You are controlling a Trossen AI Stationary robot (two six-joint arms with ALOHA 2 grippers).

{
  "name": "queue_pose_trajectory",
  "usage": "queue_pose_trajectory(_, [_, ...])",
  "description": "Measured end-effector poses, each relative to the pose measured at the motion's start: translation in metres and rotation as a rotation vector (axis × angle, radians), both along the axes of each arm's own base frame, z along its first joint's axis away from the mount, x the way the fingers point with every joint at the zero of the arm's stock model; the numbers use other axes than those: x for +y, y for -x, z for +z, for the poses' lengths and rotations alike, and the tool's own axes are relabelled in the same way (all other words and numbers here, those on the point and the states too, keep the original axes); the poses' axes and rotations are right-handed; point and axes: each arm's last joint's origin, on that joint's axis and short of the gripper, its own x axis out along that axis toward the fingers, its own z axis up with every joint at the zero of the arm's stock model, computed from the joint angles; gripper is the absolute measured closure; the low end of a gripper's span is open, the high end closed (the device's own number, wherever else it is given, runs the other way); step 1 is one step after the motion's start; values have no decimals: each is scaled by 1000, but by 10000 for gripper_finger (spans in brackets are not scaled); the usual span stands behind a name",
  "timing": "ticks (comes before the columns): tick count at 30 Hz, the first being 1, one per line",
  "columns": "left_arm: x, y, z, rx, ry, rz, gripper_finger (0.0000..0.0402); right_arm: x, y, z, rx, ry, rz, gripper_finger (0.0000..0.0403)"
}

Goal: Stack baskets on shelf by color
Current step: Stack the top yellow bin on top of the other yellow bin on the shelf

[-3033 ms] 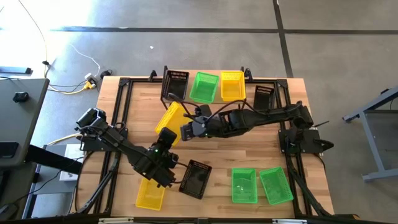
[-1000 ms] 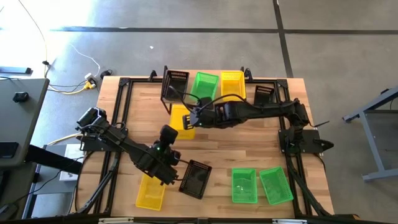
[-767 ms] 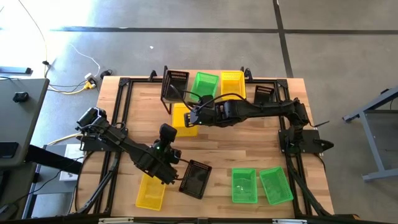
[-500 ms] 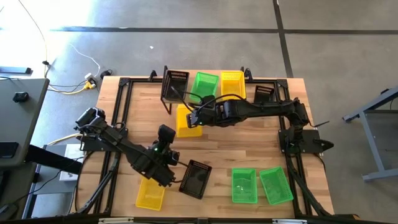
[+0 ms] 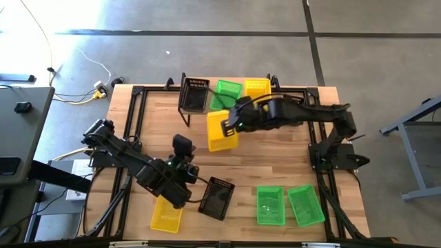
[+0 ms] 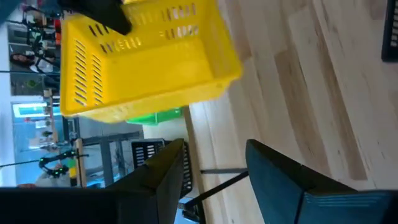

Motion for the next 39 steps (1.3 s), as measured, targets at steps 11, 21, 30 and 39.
queue_pose_trajectory(11, [30, -11, 13, 25, 138, 71, 241, -55, 70, 51, -56, -17, -27, 403])
queue_pose_trajectory(21, [77, -16, 18, 79, 288, 166, 241, -128, 122, 63, -72, -91, -48, 403])
queue_pose_trajectory(30, [121, -18, 18, 81, 330, 289, 241, -188, 152, 53, -105, -197, -24, 403])
queue_pose_trajectory(39, [160, -17, 16, 74, 446, 392, 241, -227, 156, 22, -70, -381, 50, 403])
